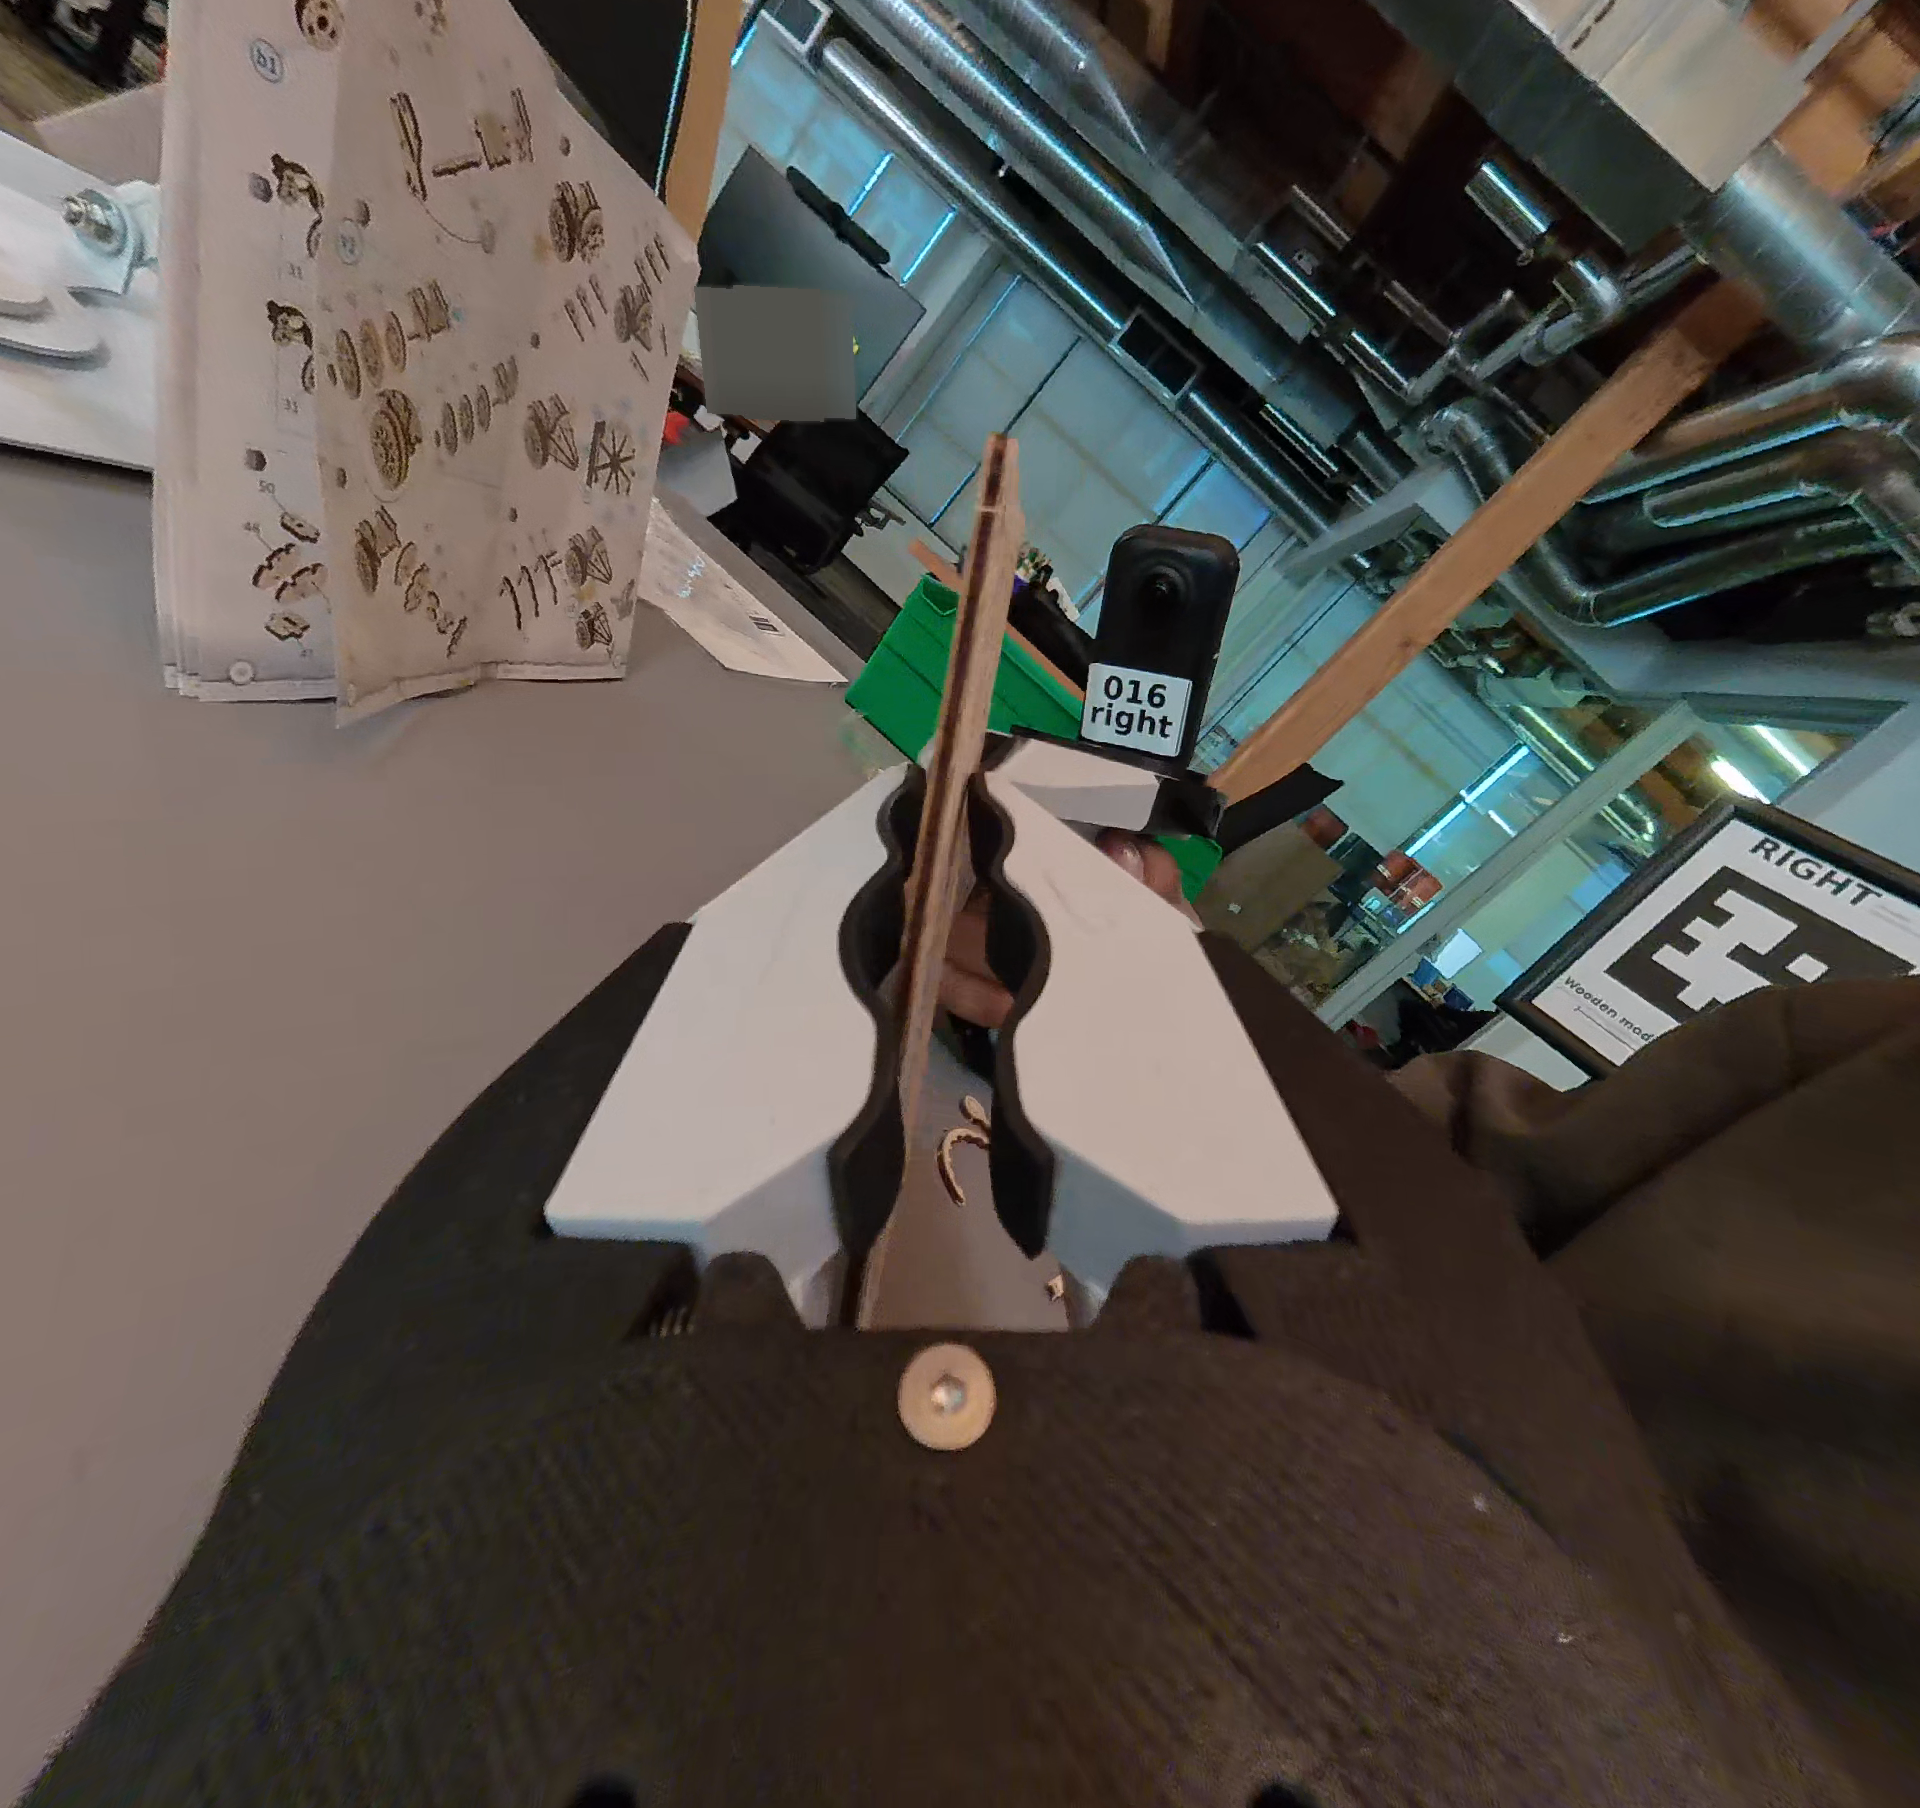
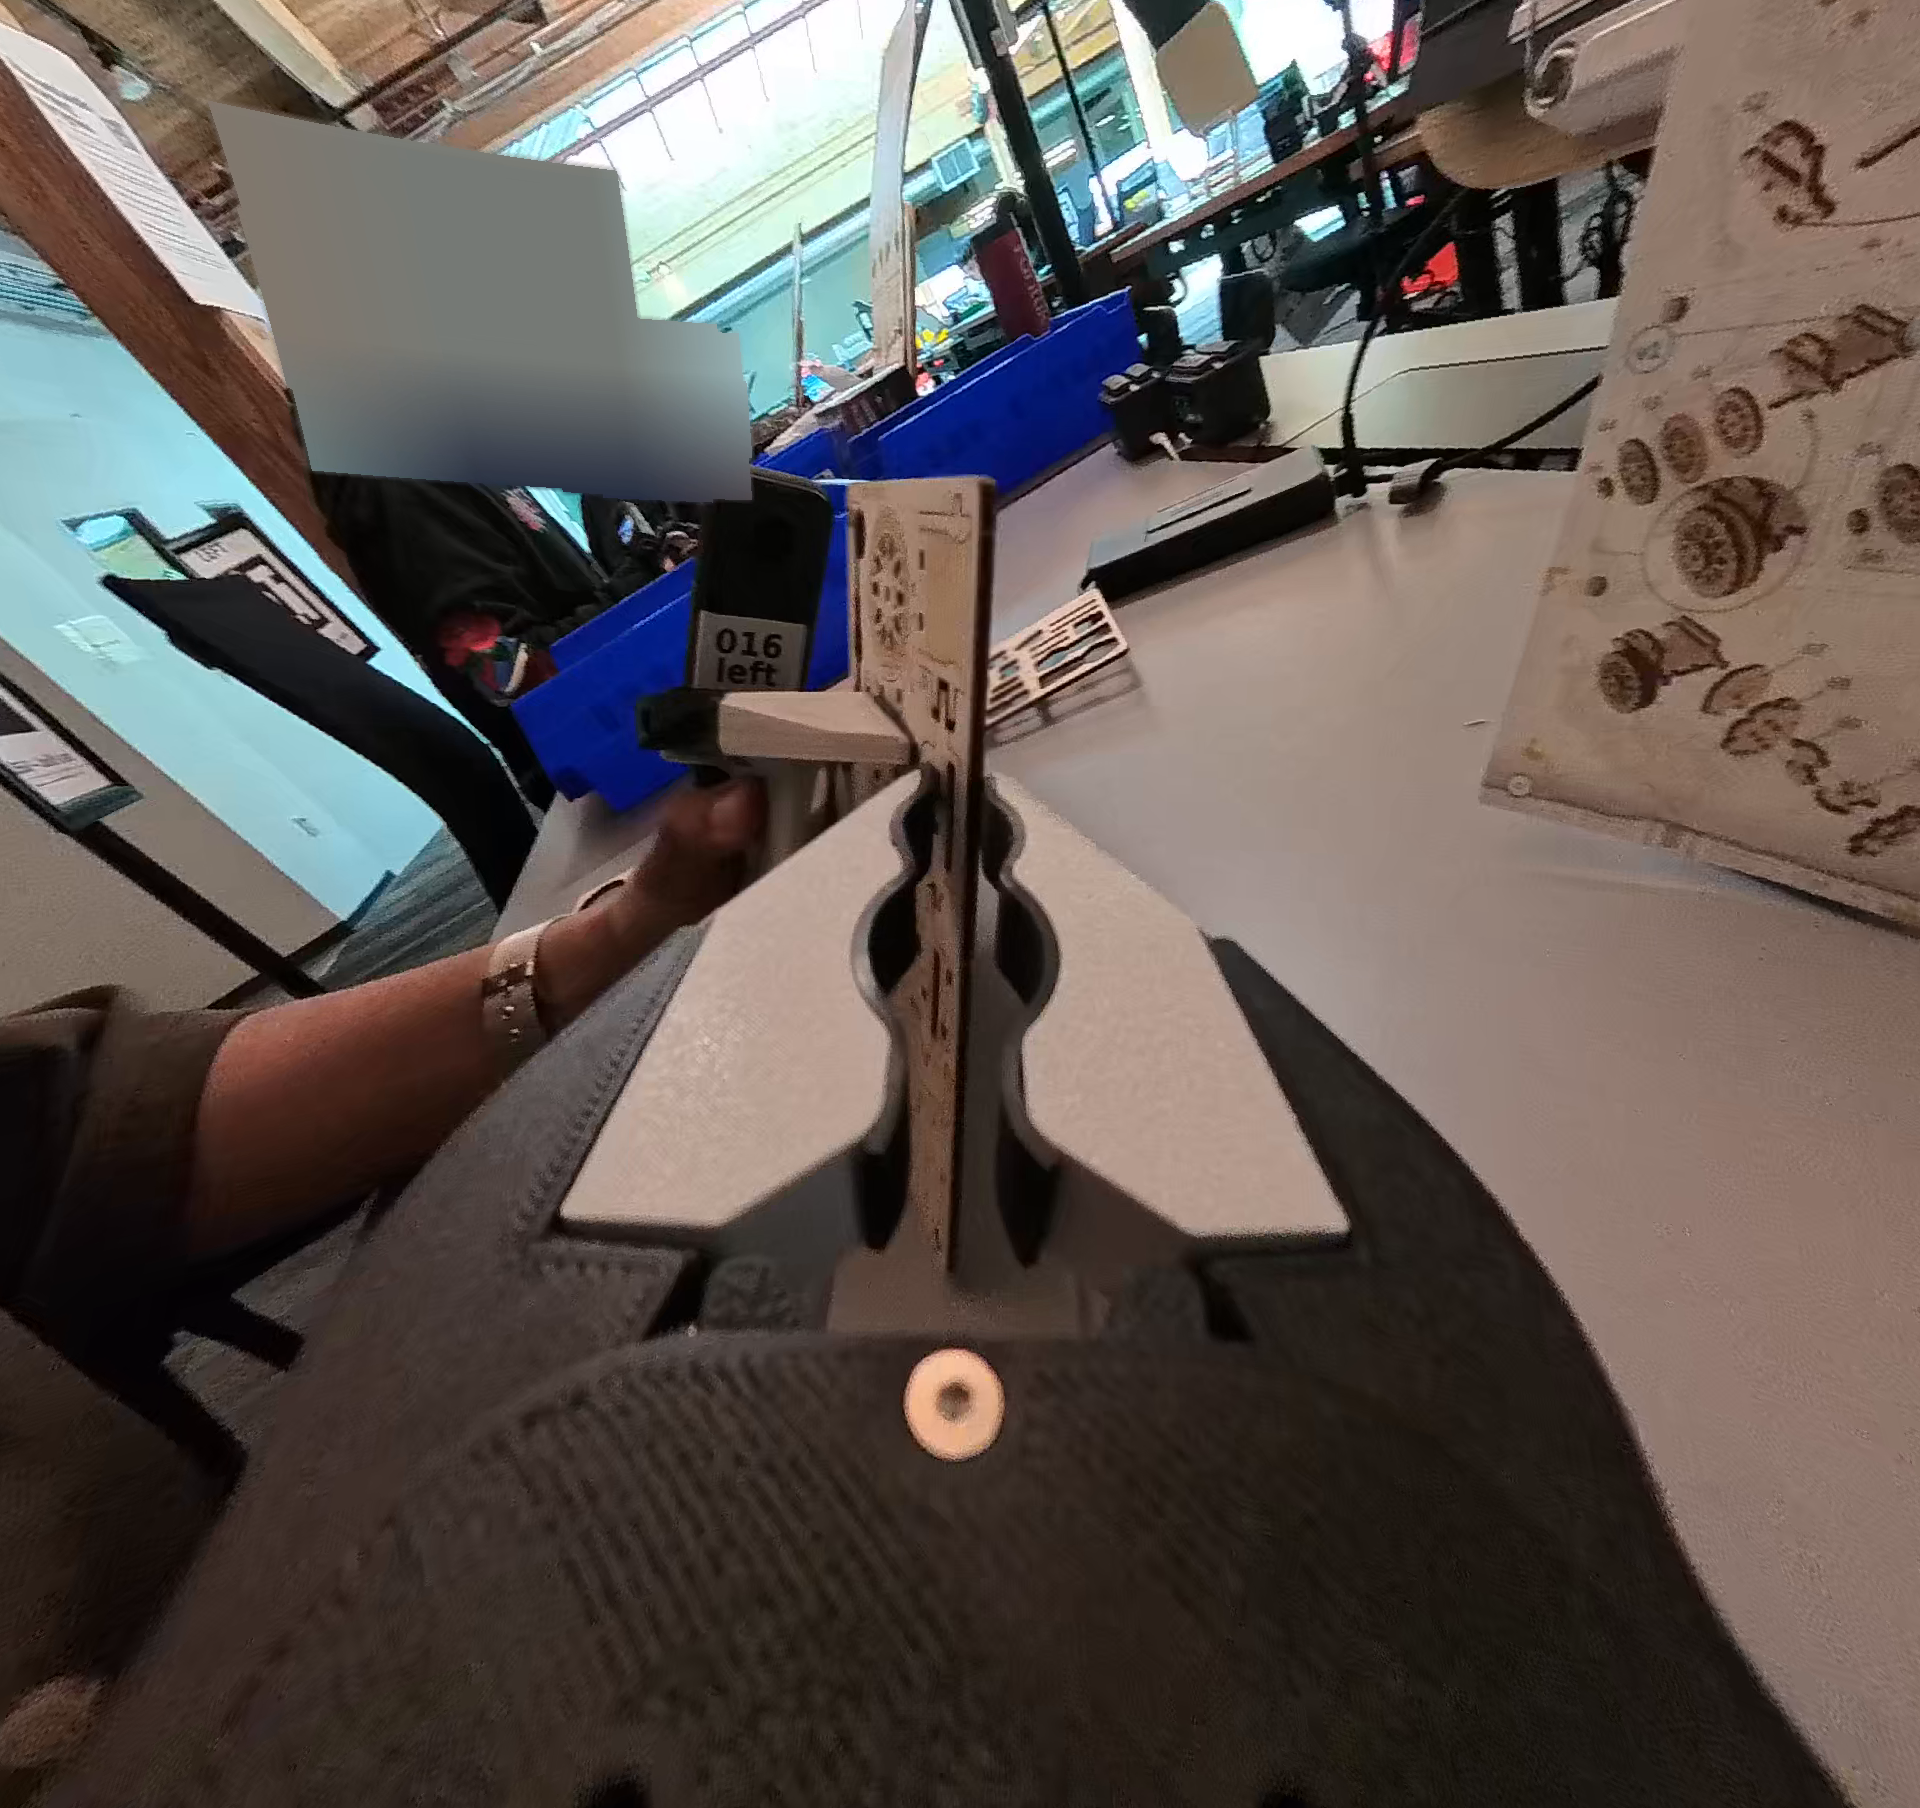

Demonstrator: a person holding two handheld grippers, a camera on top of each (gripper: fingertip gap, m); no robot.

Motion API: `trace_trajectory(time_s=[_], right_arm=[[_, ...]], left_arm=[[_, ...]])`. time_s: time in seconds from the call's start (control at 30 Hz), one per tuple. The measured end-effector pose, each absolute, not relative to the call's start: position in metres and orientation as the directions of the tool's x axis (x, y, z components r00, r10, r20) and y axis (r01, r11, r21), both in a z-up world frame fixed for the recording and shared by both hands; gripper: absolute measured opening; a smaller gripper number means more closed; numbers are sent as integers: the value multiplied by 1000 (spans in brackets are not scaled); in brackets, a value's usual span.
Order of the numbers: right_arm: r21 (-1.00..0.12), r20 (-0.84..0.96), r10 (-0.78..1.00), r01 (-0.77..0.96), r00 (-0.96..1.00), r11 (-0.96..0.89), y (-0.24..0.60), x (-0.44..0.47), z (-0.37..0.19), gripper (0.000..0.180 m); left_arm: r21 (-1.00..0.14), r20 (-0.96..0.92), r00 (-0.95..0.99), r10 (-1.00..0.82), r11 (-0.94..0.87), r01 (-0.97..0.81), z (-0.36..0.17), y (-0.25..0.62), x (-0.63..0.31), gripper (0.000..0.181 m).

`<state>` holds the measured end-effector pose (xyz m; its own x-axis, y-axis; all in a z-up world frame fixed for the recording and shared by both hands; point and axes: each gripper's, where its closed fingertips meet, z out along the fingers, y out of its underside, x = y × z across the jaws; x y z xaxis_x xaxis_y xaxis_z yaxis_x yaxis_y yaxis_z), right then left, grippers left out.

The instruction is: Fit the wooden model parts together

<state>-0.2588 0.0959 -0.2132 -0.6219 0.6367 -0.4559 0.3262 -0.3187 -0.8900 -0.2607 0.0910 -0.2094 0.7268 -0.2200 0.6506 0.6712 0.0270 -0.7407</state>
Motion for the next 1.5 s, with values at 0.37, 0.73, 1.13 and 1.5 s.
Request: trace_trajectory(time_s=[0.37,0.73,1.13,1.5], right_arm=[[-860,-507,613,312,-606,-403,103,-261,-208,7],[-855,-519,616,342,-593,-390,102,-261,-213,7],[-832,-553,571,381,-607,-403,98,-259,-215,13],[-849,-529,585,374,-615,-374,98,-258,-214,9]], left_arm=[[-761,629,745,-221,22,649,-209,92,-257,0],[-759,629,753,-195,55,649,-208,94,-260,0],[-776,610,764,-209,35,630,-207,96,-254,0],[-774,614,762,-208,34,633,-208,96,-254,0]])
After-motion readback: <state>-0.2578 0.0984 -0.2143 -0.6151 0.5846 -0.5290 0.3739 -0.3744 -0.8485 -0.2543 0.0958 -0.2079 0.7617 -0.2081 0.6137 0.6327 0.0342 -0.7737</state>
